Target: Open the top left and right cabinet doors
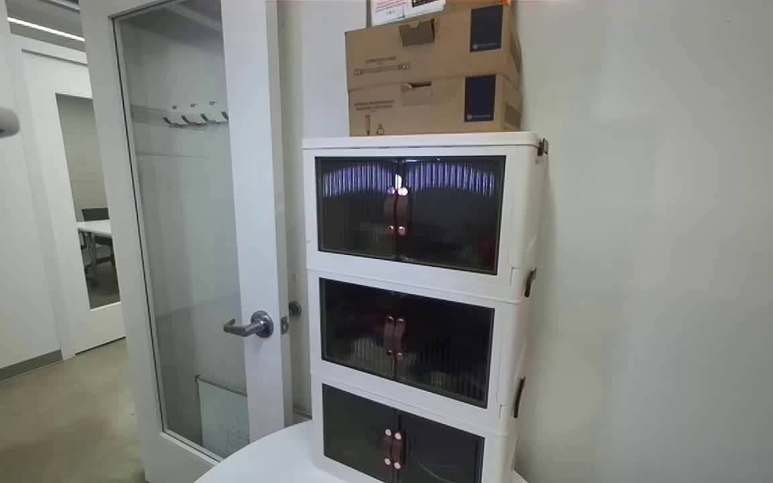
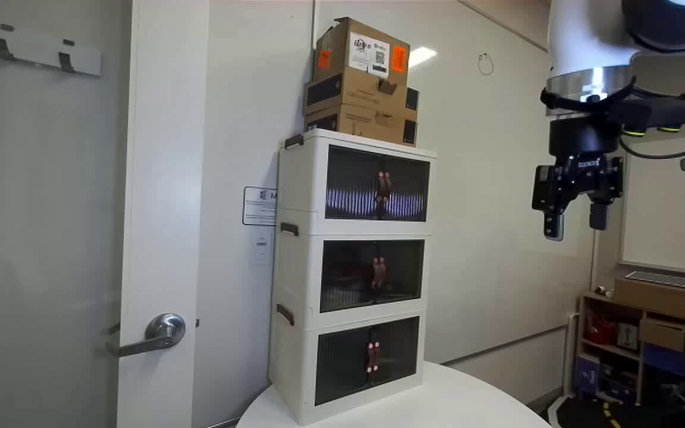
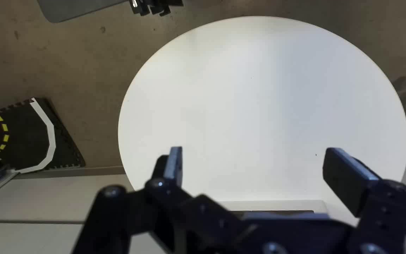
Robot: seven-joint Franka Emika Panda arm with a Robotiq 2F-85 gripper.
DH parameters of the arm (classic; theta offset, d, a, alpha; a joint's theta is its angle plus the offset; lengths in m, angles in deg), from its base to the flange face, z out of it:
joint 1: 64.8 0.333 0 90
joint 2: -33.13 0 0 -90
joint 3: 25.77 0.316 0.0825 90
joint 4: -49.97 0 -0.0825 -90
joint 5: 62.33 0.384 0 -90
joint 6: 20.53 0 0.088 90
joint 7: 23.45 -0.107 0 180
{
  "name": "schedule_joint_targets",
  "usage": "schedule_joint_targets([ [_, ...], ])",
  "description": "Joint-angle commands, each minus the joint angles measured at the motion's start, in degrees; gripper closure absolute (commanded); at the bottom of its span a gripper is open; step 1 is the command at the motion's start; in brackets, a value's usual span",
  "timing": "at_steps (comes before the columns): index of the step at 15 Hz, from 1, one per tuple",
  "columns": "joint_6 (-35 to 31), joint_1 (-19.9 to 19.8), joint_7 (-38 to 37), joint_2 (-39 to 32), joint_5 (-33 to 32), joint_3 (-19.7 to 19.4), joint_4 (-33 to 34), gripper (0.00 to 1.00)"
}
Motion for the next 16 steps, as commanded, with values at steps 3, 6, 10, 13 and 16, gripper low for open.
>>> schedule_joint_targets([
  [3, 0.15, 0.80, -0.47, -0.18, -0.58, -0.74, 0.10, 0.00],
  [6, -1.08, -1.90, -4.93, -1.44, -3.37, 1.33, 1.37, 0.00],
  [10, -5.39, -7.80, -15.69, -5.68, -14.01, 5.78, 6.29, 0.00],
  [13, -7.85, -12.18, -25.13, -10.12, -23.83, 9.55, 11.82, 0.00],
  [16, -9.91, -15.91, -36.74, -16.27, -35.86, 12.46, 18.87, 0.00],
])
